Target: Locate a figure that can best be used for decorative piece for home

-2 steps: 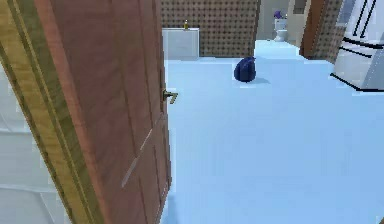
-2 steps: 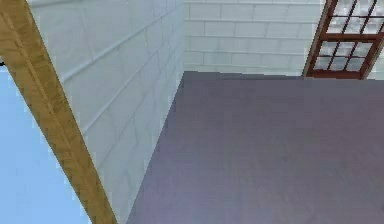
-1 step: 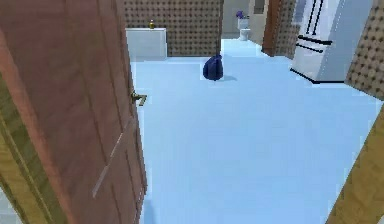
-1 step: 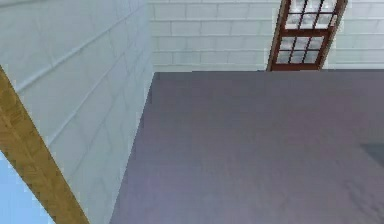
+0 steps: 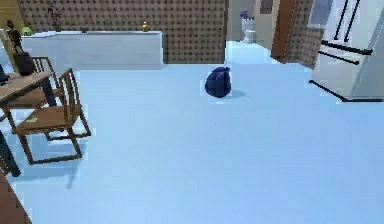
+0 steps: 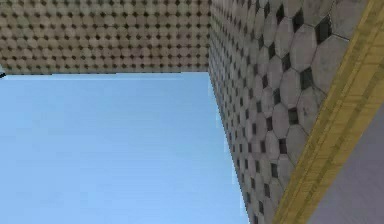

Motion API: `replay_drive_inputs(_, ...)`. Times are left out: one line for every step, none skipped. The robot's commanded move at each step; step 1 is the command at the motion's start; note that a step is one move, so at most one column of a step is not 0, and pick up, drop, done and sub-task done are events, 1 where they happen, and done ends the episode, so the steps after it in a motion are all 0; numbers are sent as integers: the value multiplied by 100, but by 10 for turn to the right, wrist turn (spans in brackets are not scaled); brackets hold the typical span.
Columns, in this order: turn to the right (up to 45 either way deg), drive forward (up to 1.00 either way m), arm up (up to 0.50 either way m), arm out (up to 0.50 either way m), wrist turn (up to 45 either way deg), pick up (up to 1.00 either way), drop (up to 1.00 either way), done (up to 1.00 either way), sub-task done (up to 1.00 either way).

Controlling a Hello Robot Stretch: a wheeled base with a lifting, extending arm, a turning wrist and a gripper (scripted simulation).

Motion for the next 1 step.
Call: replay_drive_inputs(30, 0, 0, 0, 0, 0, 0, 0, 0)
